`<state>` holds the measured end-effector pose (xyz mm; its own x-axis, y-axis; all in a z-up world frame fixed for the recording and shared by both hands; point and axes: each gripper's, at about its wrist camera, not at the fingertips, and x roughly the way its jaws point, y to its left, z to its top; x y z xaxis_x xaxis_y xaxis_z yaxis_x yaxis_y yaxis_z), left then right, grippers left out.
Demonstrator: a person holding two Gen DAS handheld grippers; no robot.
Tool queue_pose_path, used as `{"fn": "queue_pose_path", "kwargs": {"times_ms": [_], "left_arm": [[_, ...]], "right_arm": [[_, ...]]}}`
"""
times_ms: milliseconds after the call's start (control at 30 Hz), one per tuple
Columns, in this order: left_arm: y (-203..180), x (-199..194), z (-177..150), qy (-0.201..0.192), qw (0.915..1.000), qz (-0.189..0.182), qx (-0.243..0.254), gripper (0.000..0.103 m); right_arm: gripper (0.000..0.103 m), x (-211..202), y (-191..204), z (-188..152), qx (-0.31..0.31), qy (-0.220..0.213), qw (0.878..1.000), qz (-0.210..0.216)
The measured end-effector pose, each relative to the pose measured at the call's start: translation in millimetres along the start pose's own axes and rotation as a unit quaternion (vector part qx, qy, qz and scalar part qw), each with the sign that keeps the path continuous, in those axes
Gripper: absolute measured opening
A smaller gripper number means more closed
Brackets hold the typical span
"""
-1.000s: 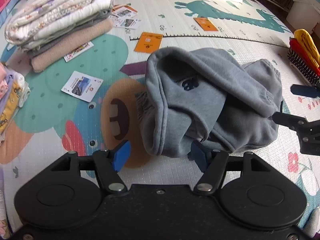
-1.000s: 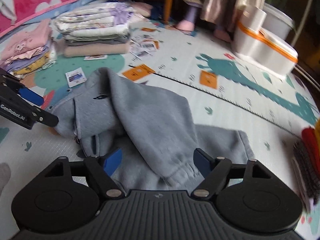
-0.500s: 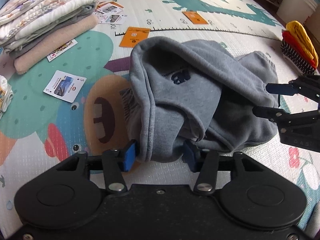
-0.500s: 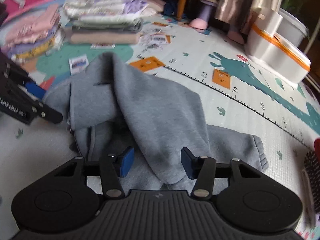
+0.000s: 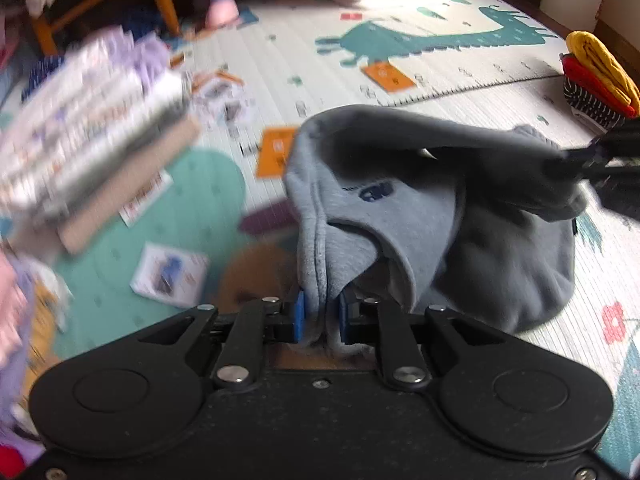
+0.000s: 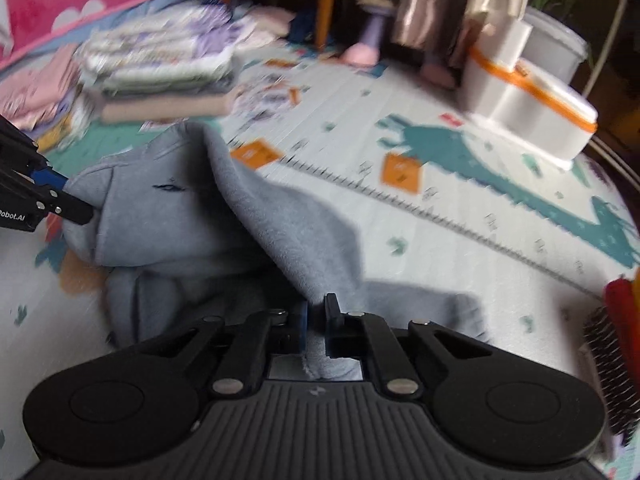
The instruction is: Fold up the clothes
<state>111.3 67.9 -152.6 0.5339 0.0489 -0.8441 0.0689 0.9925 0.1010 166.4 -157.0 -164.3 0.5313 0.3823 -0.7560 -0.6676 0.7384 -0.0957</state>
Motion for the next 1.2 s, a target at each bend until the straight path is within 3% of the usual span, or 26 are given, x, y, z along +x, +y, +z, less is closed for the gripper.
{"fn": "queue_pose_path", "kwargs": {"times_ms": [167,367,500,667,833,1067,1200], "left_arm": [[1,-3,40,0.001,0.9977,0.025,0.062,0.014],[-18,9,82,0.009,0.9869,0.037,0.156,0.014],[-31,31,102,0.028,0.9683,0.046,0.244,0.014],[-31,61,120,0.047,0.9499,0.048,0.305,0.014],[-21,92,134,0.051,0.9512,0.042,0.302,0.014],[-17,130,140,0.042,0.9655,0.026,0.256,0.014],[-14,145,140,0.039,0.9754,0.032,0.215,0.026]], "right_arm": [[0.009,-12,-44,26,-0.005,0.005,1.0,-0.016],[0.009,-13,-92,53,-0.015,0.025,0.999,-0.039],[0.009,-8,-119,65,-0.026,0.034,0.998,-0.051],[0.009,9,-154,63,-0.01,0.045,0.997,-0.064],[0.009,40,-179,54,0.019,0.046,0.997,-0.059],[0.011,84,-201,41,0.081,0.049,0.994,-0.061],[0.025,95,-213,34,0.13,0.047,0.988,-0.071]]}}
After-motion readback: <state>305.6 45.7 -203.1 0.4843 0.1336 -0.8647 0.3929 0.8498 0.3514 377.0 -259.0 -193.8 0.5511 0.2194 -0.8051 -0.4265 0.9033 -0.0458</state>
